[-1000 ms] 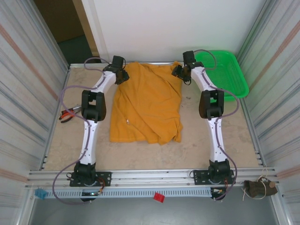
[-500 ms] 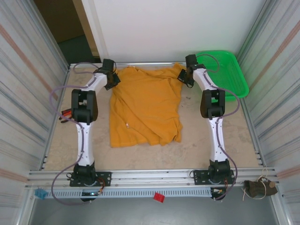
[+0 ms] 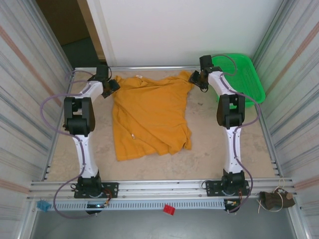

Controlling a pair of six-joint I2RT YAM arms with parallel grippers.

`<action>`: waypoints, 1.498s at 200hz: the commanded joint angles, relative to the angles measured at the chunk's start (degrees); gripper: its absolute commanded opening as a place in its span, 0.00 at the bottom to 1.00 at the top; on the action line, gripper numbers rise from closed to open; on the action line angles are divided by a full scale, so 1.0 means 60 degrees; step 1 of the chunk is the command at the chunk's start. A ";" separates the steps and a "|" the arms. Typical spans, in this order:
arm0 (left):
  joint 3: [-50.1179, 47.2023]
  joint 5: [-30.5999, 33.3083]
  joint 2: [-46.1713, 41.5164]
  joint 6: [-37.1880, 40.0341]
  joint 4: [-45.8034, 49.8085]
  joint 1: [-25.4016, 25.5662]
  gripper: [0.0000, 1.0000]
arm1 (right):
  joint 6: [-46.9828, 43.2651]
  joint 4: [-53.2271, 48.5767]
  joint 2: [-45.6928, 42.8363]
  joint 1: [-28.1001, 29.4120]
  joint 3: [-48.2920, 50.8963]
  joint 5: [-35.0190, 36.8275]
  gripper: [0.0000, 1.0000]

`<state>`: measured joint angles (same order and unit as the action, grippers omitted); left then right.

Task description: Fold the inside-out t-shirt

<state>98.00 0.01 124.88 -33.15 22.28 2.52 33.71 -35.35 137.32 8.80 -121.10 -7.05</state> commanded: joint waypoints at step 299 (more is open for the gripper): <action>-0.6806 0.3953 -0.4809 0.4800 0.1410 1.0132 0.04 | 0.0304 0.0073 -1.2888 -0.0702 1.1830 -0.1711 0.80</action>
<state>54.13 22.15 96.14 -4.56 29.82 65.04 34.30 -33.39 63.18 4.80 -50.35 -13.43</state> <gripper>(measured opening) 0.453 0.807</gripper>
